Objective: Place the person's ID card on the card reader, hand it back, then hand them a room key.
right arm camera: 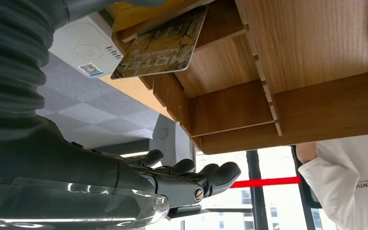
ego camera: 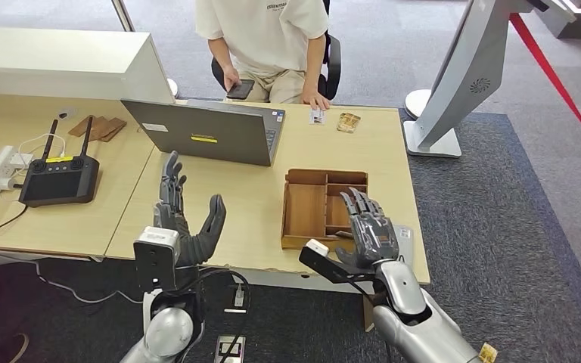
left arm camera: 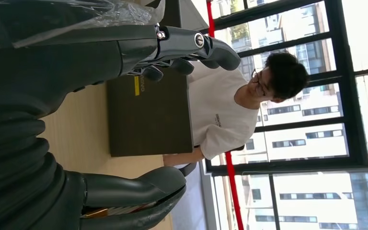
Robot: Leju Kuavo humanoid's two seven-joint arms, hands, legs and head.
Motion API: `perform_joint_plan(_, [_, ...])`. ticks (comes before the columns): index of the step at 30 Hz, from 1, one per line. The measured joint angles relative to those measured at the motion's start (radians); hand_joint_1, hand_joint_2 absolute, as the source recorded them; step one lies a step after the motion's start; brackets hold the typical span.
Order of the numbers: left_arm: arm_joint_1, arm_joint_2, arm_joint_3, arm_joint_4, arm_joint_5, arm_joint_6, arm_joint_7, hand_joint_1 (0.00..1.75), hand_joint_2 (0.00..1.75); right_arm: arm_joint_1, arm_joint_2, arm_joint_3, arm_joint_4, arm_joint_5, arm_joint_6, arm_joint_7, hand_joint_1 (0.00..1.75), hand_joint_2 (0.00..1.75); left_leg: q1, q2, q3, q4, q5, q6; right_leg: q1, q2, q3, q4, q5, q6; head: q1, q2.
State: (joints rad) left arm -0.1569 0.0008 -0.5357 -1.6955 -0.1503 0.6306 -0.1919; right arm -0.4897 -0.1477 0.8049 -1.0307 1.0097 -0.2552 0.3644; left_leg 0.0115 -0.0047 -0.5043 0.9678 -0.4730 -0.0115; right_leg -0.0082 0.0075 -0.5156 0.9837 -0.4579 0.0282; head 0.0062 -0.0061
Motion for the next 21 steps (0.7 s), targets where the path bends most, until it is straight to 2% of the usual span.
perform_joint_plan(21, [0.001, 0.000, -0.007, 0.009, -0.002, 0.000, -0.004, 0.00, 1.75, -0.010, 0.014, -0.001, 0.105, -0.015, -0.018, -0.004, 0.00, 1.75, 0.000, 0.000, 0.000, 0.000, 0.000, 0.000, 0.000, 0.000, 0.000, 0.000, 0.000, 0.000, 0.000, 0.000])
